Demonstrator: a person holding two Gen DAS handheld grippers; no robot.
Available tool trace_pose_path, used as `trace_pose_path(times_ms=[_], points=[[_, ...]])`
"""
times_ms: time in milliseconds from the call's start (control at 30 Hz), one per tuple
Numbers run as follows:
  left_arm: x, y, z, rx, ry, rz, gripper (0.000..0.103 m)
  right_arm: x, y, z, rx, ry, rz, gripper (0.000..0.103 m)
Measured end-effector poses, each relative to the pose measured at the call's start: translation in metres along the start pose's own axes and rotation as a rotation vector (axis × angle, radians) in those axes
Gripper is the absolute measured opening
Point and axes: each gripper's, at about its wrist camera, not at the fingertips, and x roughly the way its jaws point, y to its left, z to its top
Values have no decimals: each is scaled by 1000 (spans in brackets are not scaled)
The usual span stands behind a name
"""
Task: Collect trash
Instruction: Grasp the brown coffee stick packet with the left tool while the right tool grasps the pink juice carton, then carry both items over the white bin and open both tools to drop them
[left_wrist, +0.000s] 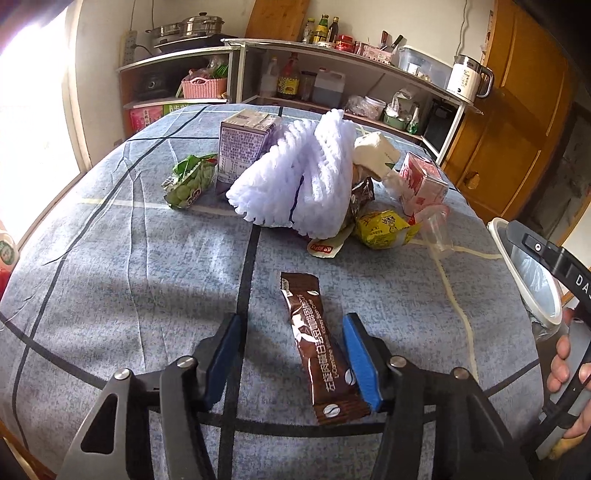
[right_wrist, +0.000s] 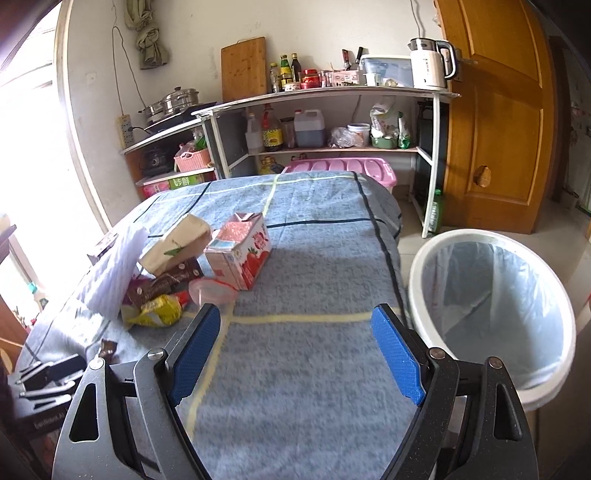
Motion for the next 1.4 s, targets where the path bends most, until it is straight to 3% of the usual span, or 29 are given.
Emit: trace_pose_path(times_ms=[200,767,833,1067,1400], points=[[8,5,12,-15,4,-46,21,24,15,17,-10,23,27,84],[10,-12,23,26,-13,-94,21,78,55,55,-67,91,59,69],[9,-14,23,30,-14,-96,21,84,59,58,-72,97,53,65],[7,-16,23,25,-11,-98,21,98,55,56,-85,136,-6,37],[3,-29,26,46,-19,-110,21,82,22,51,25,116,44,37]])
